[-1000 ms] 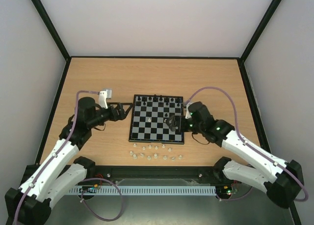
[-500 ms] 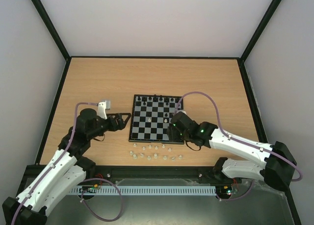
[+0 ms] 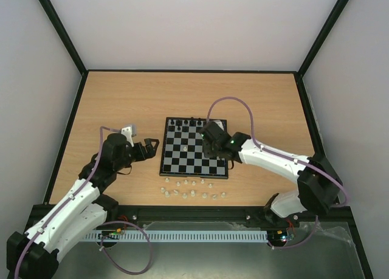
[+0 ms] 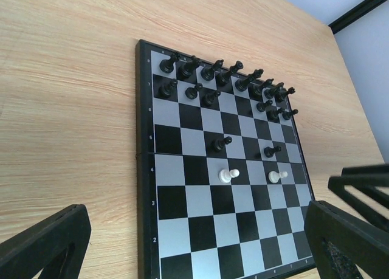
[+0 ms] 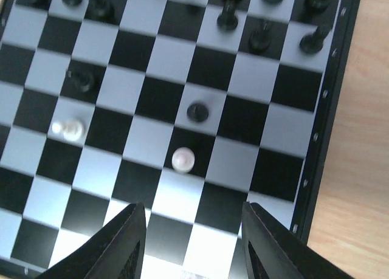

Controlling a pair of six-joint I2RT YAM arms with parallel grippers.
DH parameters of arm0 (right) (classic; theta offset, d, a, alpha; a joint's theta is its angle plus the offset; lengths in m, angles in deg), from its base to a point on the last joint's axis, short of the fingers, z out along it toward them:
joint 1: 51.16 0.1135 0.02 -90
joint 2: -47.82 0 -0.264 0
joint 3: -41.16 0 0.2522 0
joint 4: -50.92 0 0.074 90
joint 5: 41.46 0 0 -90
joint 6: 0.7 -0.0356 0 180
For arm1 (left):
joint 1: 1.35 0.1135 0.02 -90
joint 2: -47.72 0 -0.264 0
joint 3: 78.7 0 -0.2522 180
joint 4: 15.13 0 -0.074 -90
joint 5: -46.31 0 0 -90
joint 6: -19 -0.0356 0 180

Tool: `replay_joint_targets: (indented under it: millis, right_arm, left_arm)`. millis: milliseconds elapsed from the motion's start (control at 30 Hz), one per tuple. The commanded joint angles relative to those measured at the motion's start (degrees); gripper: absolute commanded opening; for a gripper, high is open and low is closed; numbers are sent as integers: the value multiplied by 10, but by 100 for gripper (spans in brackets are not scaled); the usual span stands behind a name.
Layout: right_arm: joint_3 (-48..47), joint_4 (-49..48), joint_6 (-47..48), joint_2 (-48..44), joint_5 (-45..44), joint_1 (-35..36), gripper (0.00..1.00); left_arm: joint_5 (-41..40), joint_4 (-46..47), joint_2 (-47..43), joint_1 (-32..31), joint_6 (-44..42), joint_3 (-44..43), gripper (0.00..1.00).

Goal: Set up the chess pieces on the board
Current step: Pick up the chess piece from the chessboard.

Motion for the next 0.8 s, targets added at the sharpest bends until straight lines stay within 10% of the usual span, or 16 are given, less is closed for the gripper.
replay_joint_targets:
  millis: [0,767]
  right_arm:
    - [-46,14,34,34,10,-32,44]
    - [-145,20,61,201,40,-73,28]
  left_arm:
    - [-25,-7,2,-11,-13,-24,99]
    - [-66,-13,-8,-42,-6,-20,99]
